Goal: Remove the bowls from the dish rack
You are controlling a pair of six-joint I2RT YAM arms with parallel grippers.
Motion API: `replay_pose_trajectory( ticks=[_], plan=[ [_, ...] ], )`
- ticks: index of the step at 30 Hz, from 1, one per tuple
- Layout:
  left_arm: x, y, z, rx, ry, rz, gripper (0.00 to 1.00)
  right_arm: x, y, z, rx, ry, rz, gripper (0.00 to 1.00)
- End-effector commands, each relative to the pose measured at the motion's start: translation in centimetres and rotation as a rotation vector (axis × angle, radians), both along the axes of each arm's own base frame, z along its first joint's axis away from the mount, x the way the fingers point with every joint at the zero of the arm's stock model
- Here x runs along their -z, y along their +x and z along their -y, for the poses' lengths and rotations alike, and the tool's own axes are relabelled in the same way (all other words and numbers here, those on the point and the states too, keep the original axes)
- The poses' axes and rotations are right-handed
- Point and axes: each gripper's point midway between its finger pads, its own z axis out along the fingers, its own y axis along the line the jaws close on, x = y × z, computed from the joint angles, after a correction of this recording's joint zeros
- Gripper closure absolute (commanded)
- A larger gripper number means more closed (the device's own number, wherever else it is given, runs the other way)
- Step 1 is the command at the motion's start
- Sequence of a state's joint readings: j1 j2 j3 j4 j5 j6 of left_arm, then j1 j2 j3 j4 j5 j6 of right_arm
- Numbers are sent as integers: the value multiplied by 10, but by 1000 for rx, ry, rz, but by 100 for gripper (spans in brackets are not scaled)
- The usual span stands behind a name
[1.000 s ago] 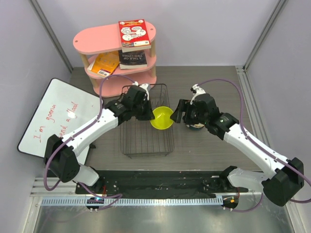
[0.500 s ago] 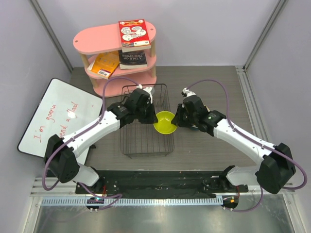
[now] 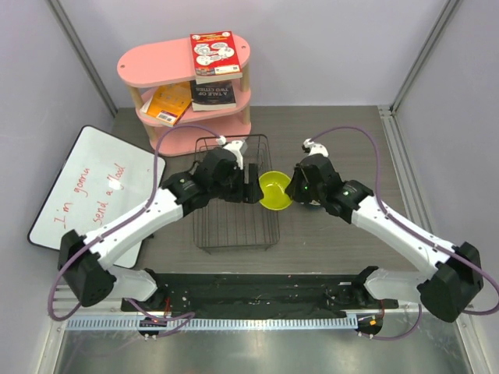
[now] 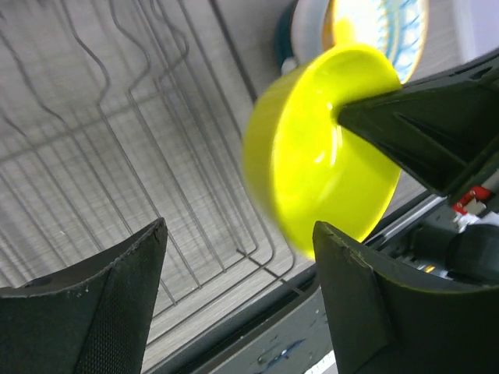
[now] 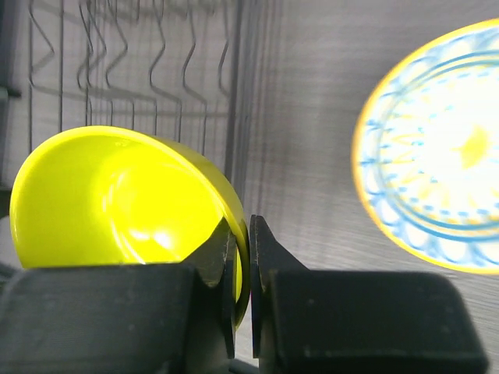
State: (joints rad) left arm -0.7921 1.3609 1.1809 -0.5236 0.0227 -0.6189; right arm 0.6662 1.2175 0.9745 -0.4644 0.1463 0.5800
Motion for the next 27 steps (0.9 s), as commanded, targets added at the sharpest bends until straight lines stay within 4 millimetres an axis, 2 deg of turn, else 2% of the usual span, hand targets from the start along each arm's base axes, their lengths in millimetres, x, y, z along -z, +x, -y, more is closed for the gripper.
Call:
replay_pose_trajectory(
  ticks=[1, 2, 5, 6, 7, 9, 10, 12, 16, 27],
  plan=[
    [-51, 9, -14, -81, -88, 150, 24, -58, 16, 46, 182, -23, 198, 99],
    [-56, 7, -20, -94, -96, 164, 23, -63, 17, 55, 198, -48, 217, 99],
    [-59, 10, -33, -143, -100, 195, 19, -62, 23, 93, 295, -131, 198, 99],
    [-54, 9, -38, -150, -93, 190, 18, -55, 27, 115, 342, -161, 164, 99],
    [-51, 11, -41, -161, -88, 185, 18, -49, 29, 125, 367, -164, 140, 99],
    [-38, 10, -45, -167, -61, 156, 19, -37, 30, 135, 364, -151, 94, 99],
    [-32, 10, -47, -173, -53, 142, 19, -36, 32, 147, 398, -149, 89, 99],
    [-21, 8, -48, -176, -35, 111, 20, -32, 37, 149, 395, -152, 92, 99],
    [-14, 6, -48, -170, -29, 95, 21, -24, 45, 151, 395, -163, 72, 99],
    [-8, 1, -54, -160, -20, 102, 21, 17, 57, 143, 363, -167, 3, 99]
  ],
)
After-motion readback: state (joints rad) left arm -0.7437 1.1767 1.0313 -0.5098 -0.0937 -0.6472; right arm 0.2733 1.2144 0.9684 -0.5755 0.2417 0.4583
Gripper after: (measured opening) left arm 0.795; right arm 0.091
